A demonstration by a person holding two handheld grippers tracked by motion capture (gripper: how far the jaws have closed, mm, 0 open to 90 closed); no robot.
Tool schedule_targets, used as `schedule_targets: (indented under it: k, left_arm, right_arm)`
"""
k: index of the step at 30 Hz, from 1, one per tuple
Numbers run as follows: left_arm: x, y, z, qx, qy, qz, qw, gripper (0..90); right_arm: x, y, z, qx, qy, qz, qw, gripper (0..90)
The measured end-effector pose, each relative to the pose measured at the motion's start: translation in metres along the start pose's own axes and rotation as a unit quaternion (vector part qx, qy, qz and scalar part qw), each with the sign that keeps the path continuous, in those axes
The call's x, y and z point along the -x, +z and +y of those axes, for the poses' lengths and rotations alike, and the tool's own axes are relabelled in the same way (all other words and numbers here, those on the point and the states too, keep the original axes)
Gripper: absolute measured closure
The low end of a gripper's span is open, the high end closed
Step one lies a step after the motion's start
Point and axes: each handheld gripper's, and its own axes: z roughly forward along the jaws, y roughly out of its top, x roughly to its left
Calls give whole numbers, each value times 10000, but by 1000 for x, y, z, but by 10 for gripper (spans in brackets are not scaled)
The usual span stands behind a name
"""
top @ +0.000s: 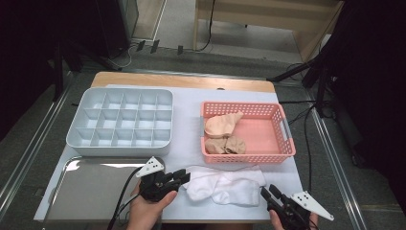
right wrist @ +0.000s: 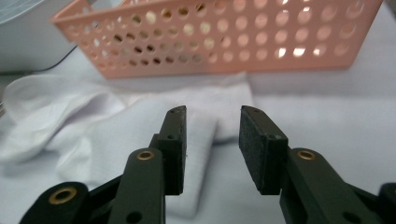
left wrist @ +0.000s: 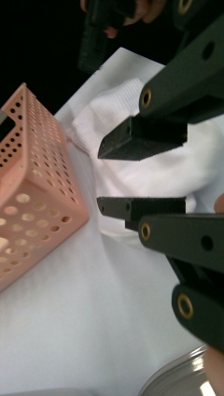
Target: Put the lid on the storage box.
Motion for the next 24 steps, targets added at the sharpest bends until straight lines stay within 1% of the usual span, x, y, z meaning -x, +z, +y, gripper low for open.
schedule_targets:
  k: [1, 3, 4, 6, 8, 10, 11, 12, 13, 14, 15, 16, 17, 18, 20, 21, 22, 23, 24]
  left_arm:
    - [4, -2, 0, 40, 111, -75, 9999, 681]
    - [12, -1, -4, -16, 351, -103, 9993, 638]
    - [16, 0, -7, -103, 427, -156, 9989, 624]
    - [26, 6, -14, -260, 607, -177, 9977, 615]
    - [34, 12, -19, -405, 764, -198, 9961, 602]
    - [39, 19, -24, -579, 899, -123, 9942, 572]
    - [41, 22, -27, -669, 924, -124, 9934, 562]
    - [42, 25, -29, -753, 964, -121, 9924, 544]
    - [43, 27, -31, -804, 1031, -64, 9914, 533]
    - [43, 29, -32, -837, 1078, 9, 9906, 534]
    - [43, 30, -33, -906, 1129, 132, 9894, 540]
    - [43, 32, -34, -937, 1143, 173, 9889, 554]
    - [44, 33, -34, -998, 1184, 239, 9876, 574]
    - [44, 34, -35, -1053, 1198, 265, 9869, 587]
    - [46, 37, -35, -1213, 1273, 349, 9838, 626]
    - [47, 39, -35, -1307, 1311, 354, 9821, 663]
    - [47, 39, -35, -1379, 1342, 363, 9806, 705]
    - [48, 41, -35, -1431, 1351, 403, 9796, 762]
    - [48, 41, -35, -1428, 1348, 416, 9797, 828]
  right_arm:
    - [-2, -1, -3, -13, 37, 16, 10000, 608]
    - [-7, -3, -13, -123, 101, 49, 9999, 574]
    - [-10, -3, -17, -198, 109, 44, 9997, 558]
    - [-16, -1, -24, -287, 112, -41, 9995, 533]
    - [-20, 4, -29, -410, 117, -47, 9991, 495]
    - [-22, 8, -31, -429, 250, -133, 9987, 477]
    - [-22, 9, -32, -386, 304, -199, 9986, 477]
    - [-23, 10, -32, -338, 343, -247, 9985, 478]
    - [-25, 11, -32, -304, 332, -291, 9986, 486]
    - [-26, 12, -33, -285, 268, -315, 9987, 510]
    - [-26, 13, -33, -270, 230, -317, 9989, 543]
    - [-27, 14, -33, -270, 174, -311, 9990, 580]
    - [-29, 15, -34, -258, 150, -301, 9991, 647]
    - [-29, 15, -34, -271, 79, -332, 9991, 694]
    - [-30, 15, -34, -318, 76, -260, 9991, 786]
    - [-29, 15, -34, -285, 75, -231, 9993, 827]
    - [-28, 14, -33, -264, 92, -197, 9994, 844]
    - [-28, 13, -32, -276, 143, -161, 9994, 855]
    - [-27, 12, -31, -265, 128, -110, 9995, 864]
